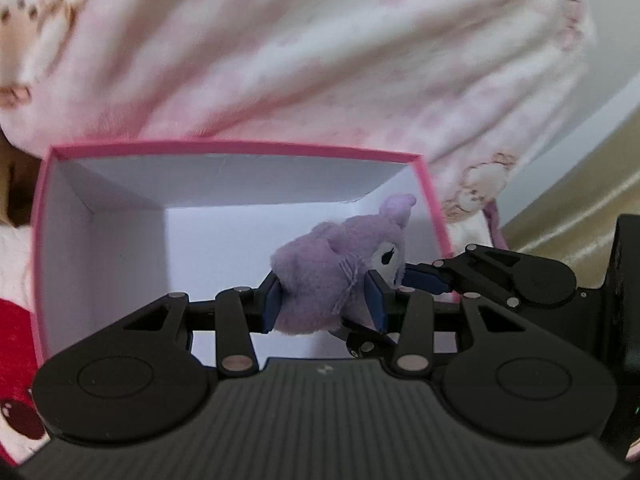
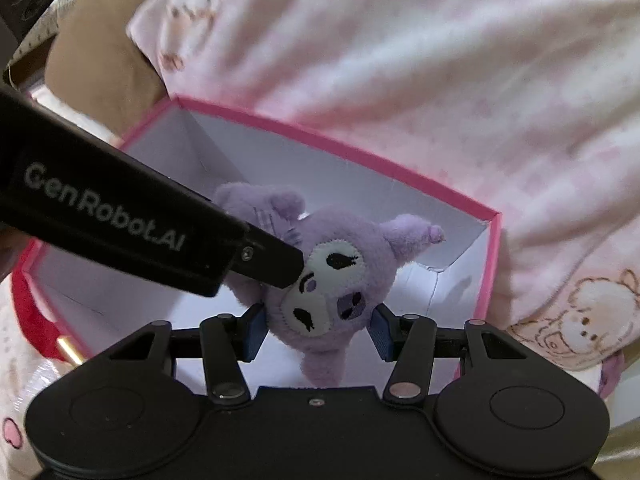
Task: Organize objects
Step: 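Lift the purple plush with both grippers into the pink box and open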
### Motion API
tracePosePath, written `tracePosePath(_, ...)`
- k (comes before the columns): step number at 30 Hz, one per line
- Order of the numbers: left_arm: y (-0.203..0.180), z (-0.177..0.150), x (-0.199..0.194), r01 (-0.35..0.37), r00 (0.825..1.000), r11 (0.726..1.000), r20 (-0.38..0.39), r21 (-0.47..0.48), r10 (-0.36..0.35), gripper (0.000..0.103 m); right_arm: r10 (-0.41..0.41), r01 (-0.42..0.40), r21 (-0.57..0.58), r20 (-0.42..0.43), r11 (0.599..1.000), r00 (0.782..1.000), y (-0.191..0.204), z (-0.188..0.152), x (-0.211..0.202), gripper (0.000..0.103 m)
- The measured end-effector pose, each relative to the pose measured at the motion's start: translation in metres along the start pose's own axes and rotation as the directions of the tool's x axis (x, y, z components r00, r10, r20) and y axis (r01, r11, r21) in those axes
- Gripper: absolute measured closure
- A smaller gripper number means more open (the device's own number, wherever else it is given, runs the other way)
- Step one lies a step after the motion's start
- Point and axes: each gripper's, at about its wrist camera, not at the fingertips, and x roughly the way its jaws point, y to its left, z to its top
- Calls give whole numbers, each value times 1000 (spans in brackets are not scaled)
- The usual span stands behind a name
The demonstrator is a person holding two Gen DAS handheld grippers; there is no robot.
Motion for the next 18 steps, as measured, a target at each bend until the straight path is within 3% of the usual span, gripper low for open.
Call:
tracePosePath(7,21,6,33,1,998,996,-56,-91,-6,62,3,-6,-39,-90,999,996,-1,7,35,45)
tracePosePath(13,32,7,52,-17,996,985,-85,-171,2,65,-44,35,-61,-150,998,988,6,12,54,45)
tracePosePath(16,42,8,63,-47,992,965,-124,-257,15,67,-69,58,-71,-165,996,984,10,13,58,39)
tracePosePath(18,42,7,68,-68,990,965,-137,-255,33,68,-68,58,-69,-151,996,986,14,10,51,38)
